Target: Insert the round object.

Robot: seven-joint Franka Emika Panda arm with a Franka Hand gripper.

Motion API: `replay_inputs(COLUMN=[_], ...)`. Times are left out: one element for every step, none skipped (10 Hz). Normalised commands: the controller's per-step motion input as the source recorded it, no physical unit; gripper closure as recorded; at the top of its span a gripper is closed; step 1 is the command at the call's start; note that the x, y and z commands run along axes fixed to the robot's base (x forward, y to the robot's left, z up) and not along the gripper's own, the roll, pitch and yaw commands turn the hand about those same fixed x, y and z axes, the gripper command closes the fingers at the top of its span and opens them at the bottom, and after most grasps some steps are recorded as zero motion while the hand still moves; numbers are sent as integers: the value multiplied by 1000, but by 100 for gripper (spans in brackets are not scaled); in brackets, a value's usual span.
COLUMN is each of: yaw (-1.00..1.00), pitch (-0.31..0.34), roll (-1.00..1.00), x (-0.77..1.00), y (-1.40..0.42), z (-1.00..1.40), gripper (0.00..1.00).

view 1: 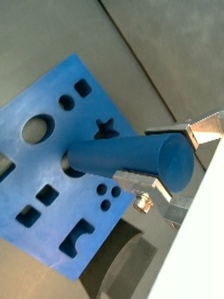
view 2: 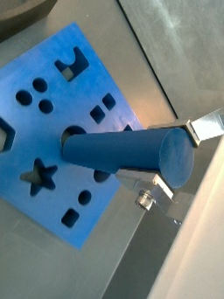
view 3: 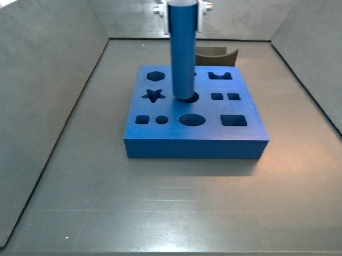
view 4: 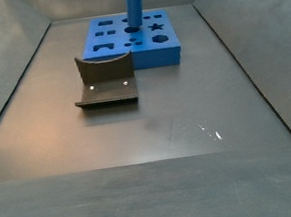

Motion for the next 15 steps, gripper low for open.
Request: replay_inputs(yaw=[-126,-126,-137,-131,-126,-149,-131,-109,-111,-120,-117,-126,-131,-117,-106], pitch=[123,107,80,24,-4,-17,0,0,0,0,0,0,-1,0,0], roll=[46,29,0,0,-16,0,0,0,0,-7,0,0,-1,-1,0], x=[340,306,246,100,0,-126,-74,0,-29,-43,-11,-94,-91,-11,0], y=[123,103,86,31,0,0,0,0,0,0,0,0,0,0,0], z=[-191,-143,-131,-180,-260,-194,-126,-146,-140,-129,-143,-137,-163,-171,-254], gripper=[100,100,100,100,100,100,100,100,100,100,100,100,100,100,100])
